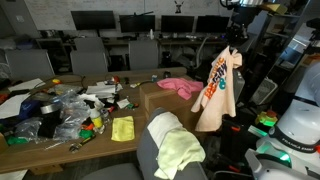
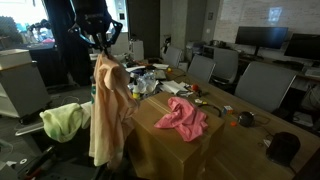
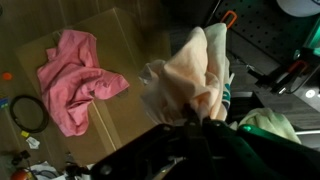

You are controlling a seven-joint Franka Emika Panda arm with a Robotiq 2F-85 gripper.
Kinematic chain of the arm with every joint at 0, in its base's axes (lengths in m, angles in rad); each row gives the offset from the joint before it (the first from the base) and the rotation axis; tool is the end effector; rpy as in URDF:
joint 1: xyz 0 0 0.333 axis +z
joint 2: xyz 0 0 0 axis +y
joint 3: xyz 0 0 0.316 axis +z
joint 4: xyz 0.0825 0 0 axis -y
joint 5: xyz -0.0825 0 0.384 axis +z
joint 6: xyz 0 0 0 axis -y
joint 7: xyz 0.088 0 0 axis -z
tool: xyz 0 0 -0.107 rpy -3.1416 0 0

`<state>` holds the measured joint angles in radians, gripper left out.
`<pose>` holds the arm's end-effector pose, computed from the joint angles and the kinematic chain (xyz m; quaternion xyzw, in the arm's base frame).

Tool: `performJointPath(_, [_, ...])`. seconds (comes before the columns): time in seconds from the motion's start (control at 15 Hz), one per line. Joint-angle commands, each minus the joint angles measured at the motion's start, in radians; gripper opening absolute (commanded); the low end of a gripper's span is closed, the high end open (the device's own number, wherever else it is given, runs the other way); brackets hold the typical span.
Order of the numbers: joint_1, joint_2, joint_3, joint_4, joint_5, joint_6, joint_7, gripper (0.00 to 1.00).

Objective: Move the white and green towels and the peach and pink shirt to the backrest of the chair

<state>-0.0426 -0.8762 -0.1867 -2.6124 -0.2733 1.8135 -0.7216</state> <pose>0.2886 -0.0965 0.5123 0.9514 0.2996 0.0059 0.0716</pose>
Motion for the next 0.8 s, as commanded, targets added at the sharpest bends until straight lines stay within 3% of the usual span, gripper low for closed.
performJointPath(0.0, [0.079, -0.035, 0.055, -0.005, -0.019, -0.065, -0.019, 0.01])
performJointPath(0.33, [0.194, 0.025, 0.139, 0.025, 0.005, -0.087, 0.003, 0.01])
performJointPath(0.73, [0.299, 0.104, 0.171, 0.067, 0.134, -0.026, 0.071, 0.01])
